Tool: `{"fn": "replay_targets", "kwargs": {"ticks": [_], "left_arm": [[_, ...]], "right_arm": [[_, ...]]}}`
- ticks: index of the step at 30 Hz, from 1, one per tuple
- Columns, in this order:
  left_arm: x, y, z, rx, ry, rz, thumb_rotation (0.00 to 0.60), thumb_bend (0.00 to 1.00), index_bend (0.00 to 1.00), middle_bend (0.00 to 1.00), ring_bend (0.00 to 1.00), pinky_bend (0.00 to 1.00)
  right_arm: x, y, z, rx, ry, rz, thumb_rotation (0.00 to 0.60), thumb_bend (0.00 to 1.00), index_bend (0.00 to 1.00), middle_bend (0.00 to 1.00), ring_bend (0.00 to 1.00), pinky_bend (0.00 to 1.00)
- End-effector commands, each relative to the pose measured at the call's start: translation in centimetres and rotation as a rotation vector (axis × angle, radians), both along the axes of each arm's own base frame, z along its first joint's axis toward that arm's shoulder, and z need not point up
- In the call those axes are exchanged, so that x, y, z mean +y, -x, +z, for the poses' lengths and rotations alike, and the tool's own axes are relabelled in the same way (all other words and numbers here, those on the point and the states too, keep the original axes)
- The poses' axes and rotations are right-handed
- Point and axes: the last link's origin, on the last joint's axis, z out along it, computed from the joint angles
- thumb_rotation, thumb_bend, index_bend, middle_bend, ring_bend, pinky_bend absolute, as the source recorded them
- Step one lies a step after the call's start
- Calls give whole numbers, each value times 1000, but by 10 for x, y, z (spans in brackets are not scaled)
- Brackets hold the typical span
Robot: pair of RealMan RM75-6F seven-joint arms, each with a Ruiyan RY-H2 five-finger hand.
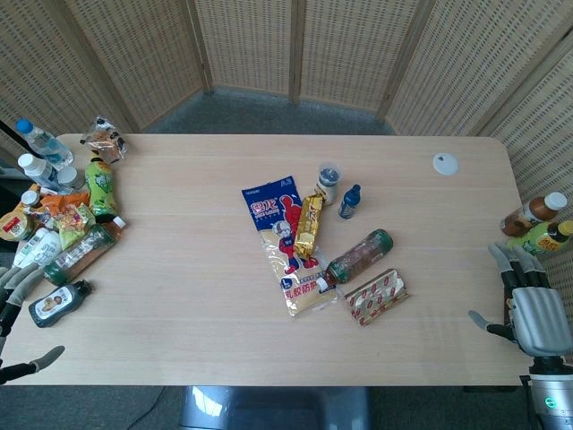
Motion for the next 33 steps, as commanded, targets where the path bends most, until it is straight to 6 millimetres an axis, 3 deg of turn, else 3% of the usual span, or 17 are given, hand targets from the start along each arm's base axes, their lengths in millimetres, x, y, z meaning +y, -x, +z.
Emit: {"fn": "replay_targets", "kwargs": {"ticks": [1,9,15,33], "left_arm": [[1,0,0,-1,1,-1,600,0,0,0,0,0],[3,-1,-2,4,2,-1,600,0,0,0,0,0],[6,0,-2,3,-9,1,600,0,0,0,0,0],[22,6,-14,24,-3,48,600,0,0,0,0,0]], "right_arm": [[0,1,0,-1,-2,-4,600,0,0,0,0,0],[-7,1,-4,-41,-14,0,600,0,0,0,0,0],[-30,1,-22,-92,-68,11,600,1,0,0,0,0],[-165,-30,-96,-407,-202,33,600,0,0,0,0,0]]}}
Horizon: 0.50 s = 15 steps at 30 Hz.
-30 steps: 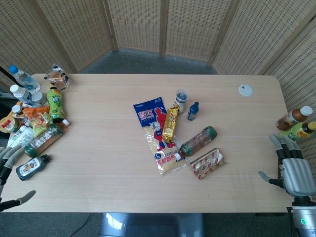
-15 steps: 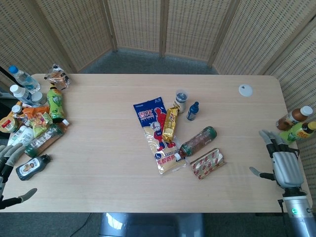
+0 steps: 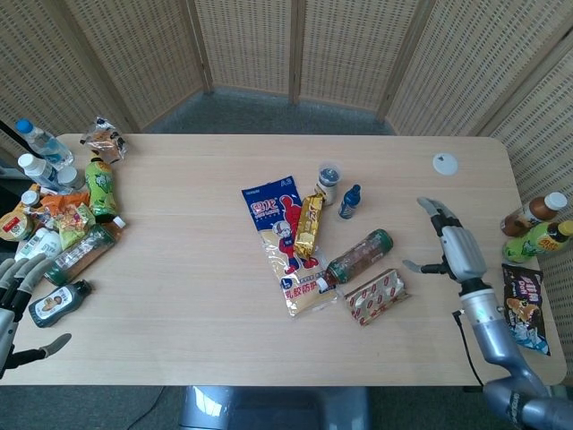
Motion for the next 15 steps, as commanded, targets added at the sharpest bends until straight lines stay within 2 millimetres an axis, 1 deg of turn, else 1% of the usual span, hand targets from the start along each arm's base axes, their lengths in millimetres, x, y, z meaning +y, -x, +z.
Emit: {"fn": "replay_targets", "kwargs": {"ticks": [1,7,10,15], "left_arm": [[3,1,-1,-5,3,12,600,0,0,0,0,0],[9,5,-1,-6,-6,33,600,0,0,0,0,0],[11,8,0,-10,-11,45,600,0,0,0,0,0],[13,10,1,-7,-16,56,600,0,0,0,0,0]], "right_arm": [[-28,-8,-16,-59,-18,-30,600,0,0,0,0,0],[-61,-20,-39,-65,-30,-43,600,0,0,0,0,0],[-73,-27,-51,-66,-40,-44,600,0,0,0,0,0],[-88,-33,-70,-69,-48,-59,600,0,0,0,0,0]]}}
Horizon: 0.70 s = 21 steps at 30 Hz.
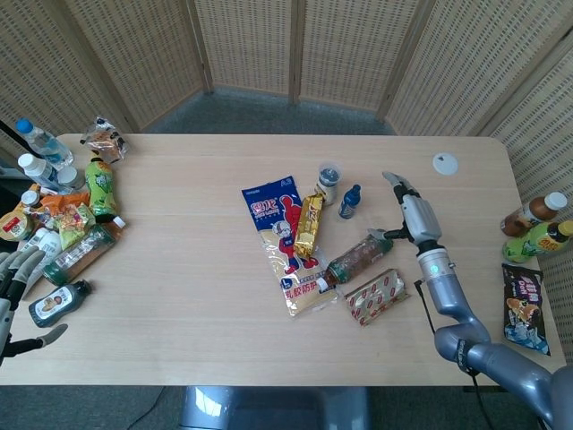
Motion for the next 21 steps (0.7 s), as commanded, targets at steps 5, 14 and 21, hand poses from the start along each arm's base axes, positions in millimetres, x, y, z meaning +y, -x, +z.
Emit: {"fn": "replay_targets", "kwargs": {"ticks": [5,14,21], "left_arm": [[1,2,-1,7,-3,15,600,0,0,0,0,0],[4,6,-2,21,-9,36,600,0,0,0,0,0],[8,9,-5,32,-8,51,600,0,0,0,0,0]], "right_arm": [[-27,-14,-25,-50,-1,-32,600,0,0,0,0,0],[-39,-4,-42,-302,11,-173,600,0,0,0,0,0],[-34,4,-60,-372,-19,-217,600,0,0,0,0,0]]}}
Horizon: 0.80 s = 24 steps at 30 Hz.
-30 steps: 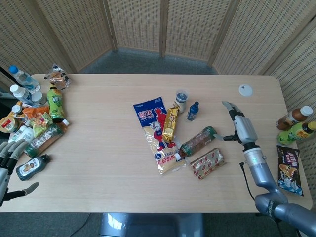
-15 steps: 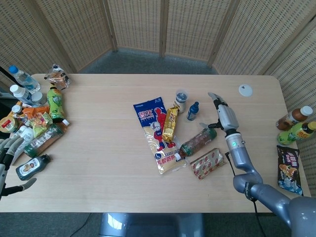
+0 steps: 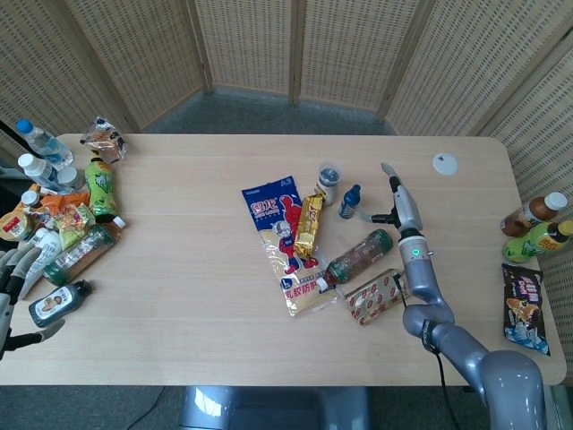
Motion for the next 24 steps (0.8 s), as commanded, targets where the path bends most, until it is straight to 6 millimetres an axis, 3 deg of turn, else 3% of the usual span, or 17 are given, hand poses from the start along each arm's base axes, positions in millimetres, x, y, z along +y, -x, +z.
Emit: {"fn": "replay_targets", "kwargs": {"ticks": [1,17,19,20,22,24], "left_arm": [[1,1,-1,2,1,3,600,0,0,0,0,0],[3,3,-2,9,0,17,600,0,0,0,0,0],[4,3,-1,8,-1,19,600,0,0,0,0,0],[4,3,-1,7,-2,20,600,0,0,0,0,0],[4,4,0,5,-6,21,600,0,0,0,0,0],[4,4,1,5,-10,23,600,0,0,0,0,0]], "right_arm": [[2,-1,-16,-59,-28,-24,600,0,0,0,0,0],[0,-25,-50,-179,-19,-82,600,0,7,22,0,0],[-1,-24,-51,-179,8,-107,600,0,58,118,0,0],[0,-24,-51,-183,20,-120,600,0,113,216,24,0],[1,-21,-52,-183,45,-147,600,0,225,418,147,34],[2,-19,-52,-166,62,-160,600,0,345,621,307,163]]}}
